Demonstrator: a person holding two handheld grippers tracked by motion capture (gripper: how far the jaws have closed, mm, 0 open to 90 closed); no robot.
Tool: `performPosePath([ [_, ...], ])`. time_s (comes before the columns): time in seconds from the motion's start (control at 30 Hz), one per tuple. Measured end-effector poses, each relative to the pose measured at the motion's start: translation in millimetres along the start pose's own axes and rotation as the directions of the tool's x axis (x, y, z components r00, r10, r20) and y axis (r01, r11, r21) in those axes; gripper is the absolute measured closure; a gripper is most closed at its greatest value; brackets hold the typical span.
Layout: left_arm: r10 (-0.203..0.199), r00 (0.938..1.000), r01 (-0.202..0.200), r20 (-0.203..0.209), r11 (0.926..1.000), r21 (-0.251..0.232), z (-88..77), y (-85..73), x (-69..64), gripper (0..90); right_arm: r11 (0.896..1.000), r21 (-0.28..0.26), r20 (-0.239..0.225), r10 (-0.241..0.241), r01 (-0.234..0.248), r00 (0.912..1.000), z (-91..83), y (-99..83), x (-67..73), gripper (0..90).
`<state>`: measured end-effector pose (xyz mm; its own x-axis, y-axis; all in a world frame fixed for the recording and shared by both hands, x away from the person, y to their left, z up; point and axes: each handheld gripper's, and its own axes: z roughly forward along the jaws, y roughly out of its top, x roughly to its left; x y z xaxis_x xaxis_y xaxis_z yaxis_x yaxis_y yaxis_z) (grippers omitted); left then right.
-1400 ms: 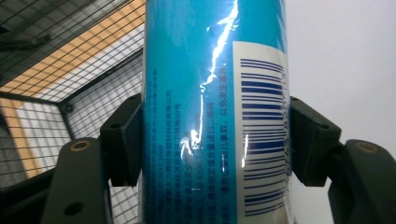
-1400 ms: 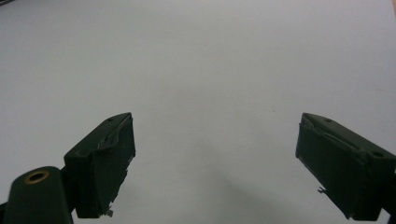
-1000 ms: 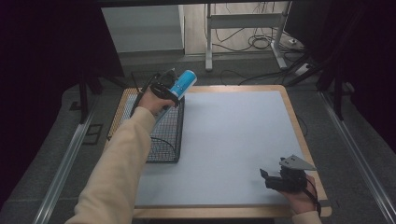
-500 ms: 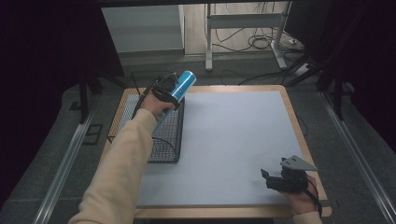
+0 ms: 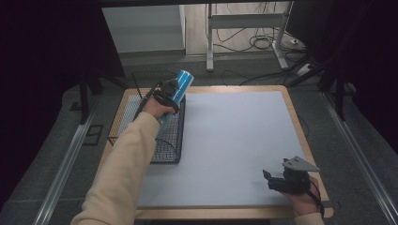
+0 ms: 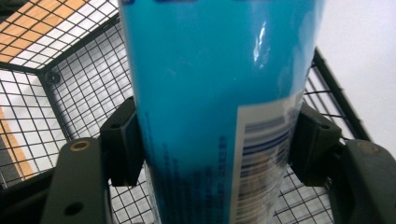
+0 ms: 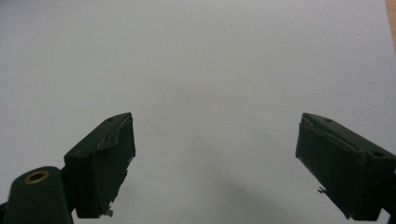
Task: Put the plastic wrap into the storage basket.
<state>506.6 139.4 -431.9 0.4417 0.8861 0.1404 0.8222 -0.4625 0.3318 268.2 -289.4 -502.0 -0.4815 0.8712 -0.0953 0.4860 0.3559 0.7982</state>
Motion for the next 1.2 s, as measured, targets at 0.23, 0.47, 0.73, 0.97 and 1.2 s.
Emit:
performPosePath([
  [0.23,-0.008,0.9998,0.009,-0.017,0.9998,0.020,3.6,0.2,1.2,31.0,1.000,0.000,-0.002,0.003,-0.003,1.0000,-1.0,-0.3,-0.8,12.3],
  [0.47,-0.017,0.9991,0.017,-0.038,0.9997,0.019,4.4,-0.5,1.4,29.8,1.000,-0.004,0.005,0.007,-0.007,1.0000,-4.2,-2.3,-1.0,12.3],
  [0.73,-0.034,0.9989,0.033,-0.032,0.9992,-0.022,-4.6,-0.6,-0.8,19.6,1.000,-0.002,0.013,0.006,-0.006,0.9999,-6.5,-3.8,-0.8,12.3],
  [0.97,-0.043,0.9981,0.049,0.046,0.9892,-0.138,-40.8,-8.2,-17.0,14.2,1.000,-0.003,0.007,0.005,-0.005,1.0000,-5.3,-3.0,-0.2,12.3],
  [1.2,0.059,0.9897,-0.029,0.130,0.9739,-0.225,-76.5,-34.0,-57.1,13.9,1.000,-0.011,-0.013,-0.011,0.011,0.9999,0.0,4.0,5.7,12.3],
])
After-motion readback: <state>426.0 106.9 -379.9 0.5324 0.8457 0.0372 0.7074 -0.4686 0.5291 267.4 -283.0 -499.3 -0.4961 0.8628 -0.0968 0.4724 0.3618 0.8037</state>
